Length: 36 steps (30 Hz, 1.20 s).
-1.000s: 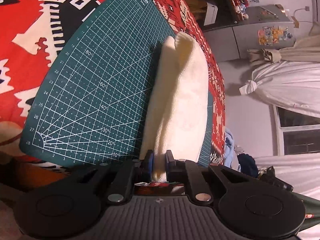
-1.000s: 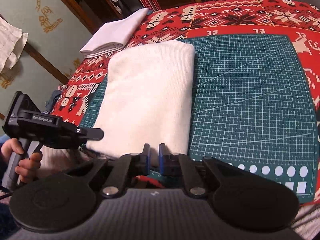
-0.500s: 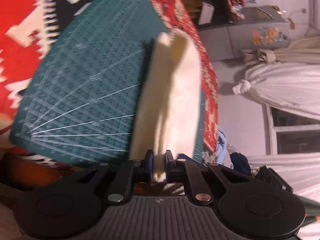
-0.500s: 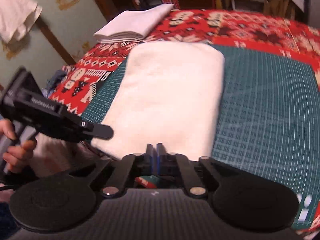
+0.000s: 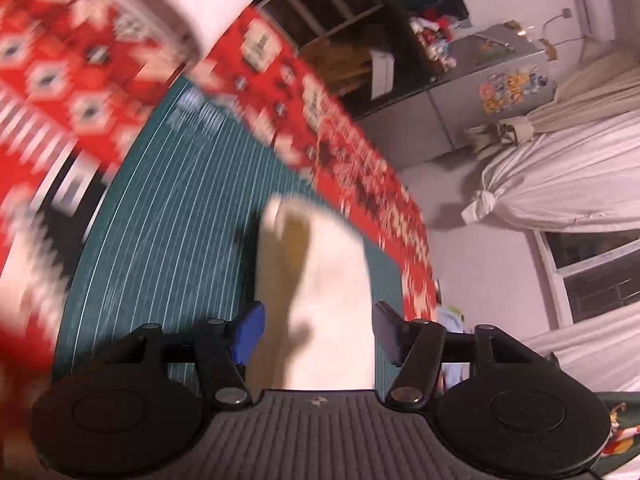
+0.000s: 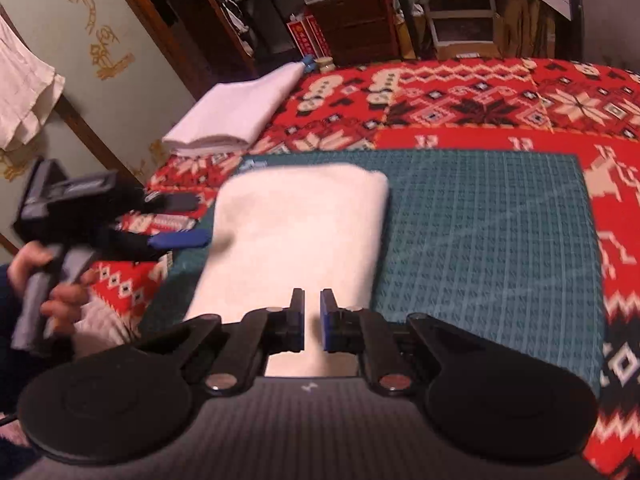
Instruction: Fold clothes
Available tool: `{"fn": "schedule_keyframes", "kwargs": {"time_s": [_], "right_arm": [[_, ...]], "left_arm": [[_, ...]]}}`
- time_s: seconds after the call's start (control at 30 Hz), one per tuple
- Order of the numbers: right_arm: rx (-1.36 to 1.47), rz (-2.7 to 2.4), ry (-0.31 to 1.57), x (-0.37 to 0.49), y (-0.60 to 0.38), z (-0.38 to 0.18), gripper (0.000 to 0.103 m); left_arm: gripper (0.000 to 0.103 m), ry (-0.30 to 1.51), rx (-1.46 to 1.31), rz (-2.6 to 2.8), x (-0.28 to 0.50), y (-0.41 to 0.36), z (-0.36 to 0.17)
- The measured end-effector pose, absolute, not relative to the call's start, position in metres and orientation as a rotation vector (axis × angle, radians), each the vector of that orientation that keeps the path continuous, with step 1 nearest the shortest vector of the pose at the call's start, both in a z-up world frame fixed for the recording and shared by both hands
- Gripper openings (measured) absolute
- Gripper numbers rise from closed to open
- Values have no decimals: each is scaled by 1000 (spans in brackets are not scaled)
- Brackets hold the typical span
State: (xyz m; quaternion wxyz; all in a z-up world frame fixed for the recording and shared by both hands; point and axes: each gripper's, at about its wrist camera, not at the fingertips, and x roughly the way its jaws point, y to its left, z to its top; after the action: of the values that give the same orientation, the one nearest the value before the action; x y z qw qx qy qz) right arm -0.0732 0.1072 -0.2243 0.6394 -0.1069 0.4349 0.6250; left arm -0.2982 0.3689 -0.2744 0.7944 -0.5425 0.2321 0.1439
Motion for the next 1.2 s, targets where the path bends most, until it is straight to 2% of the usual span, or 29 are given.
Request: {"fn": "schedule_keyframes", "kwargs": {"time_s": [0.1, 0.17, 0.2, 0.23, 0.3, 0.4, 0.53, 0.6, 0.67, 0.7, 0.77, 0.8, 0.87, 0.9, 0.93, 1.03, 1.1, 1.2], "right_arm": [[-230, 1451, 967, -71, 127, -221, 10], [-230, 1451, 967, -68, 142, -222, 10], [-229, 1451, 967, -67, 150, -223, 10], [-229, 1451, 967, -66, 158, -223, 10], [-220, 1457, 961, -64, 171, -223, 10], [-204, 1466, 945, -63, 186, -223, 10], [-237, 1426, 958, -64, 214, -238, 9], [-312, 1404, 966, -68, 223, -251, 5], [-277, 1409, 977, -64, 217, -255, 4], [-261, 1402, 994, -60, 213, -255, 3], [-243, 1390, 1001, -57, 208, -250, 4], [-241, 1392, 979, -57, 206, -245, 8], [-246, 1407, 944, -59, 209, -241, 8], [-247, 1417, 948, -61, 212, -241, 8], [-250, 1427, 952, -63, 215, -241, 8], [-288, 1444, 954, -72, 217, -244, 8], [-304, 1437, 943, -77, 215, -249, 4], [-267, 1384, 935, -68, 208, -246, 6]], "left_arm": [[59, 502, -1172, 322, -283, 388, -280], [46, 516, -1192, 308, -273, 395, -286], [24, 524, -1204, 294, -269, 397, -290], [19, 532, -1215, 280, -265, 398, -294], [16, 500, -1204, 243, -259, 398, -293], [16, 462, -1178, 211, -253, 398, -292], [17, 506, -1152, 275, -258, 399, -302], [17, 493, -1169, 291, -264, 400, -305], [22, 484, -1158, 320, -268, 399, -305], [28, 486, -1149, 344, -270, 398, -305], [30, 484, -1143, 375, -275, 395, -303], [31, 473, -1153, 372, -277, 394, -302], [38, 471, -1165, 350, -280, 391, -300], [44, 479, -1166, 338, -281, 389, -299], [46, 488, -1167, 326, -282, 387, -297], [46, 535, -1162, 292, -284, 377, -299], [45, 566, -1169, 275, -287, 369, -304], [43, 605, -1185, 268, -294, 355, -309]]}}
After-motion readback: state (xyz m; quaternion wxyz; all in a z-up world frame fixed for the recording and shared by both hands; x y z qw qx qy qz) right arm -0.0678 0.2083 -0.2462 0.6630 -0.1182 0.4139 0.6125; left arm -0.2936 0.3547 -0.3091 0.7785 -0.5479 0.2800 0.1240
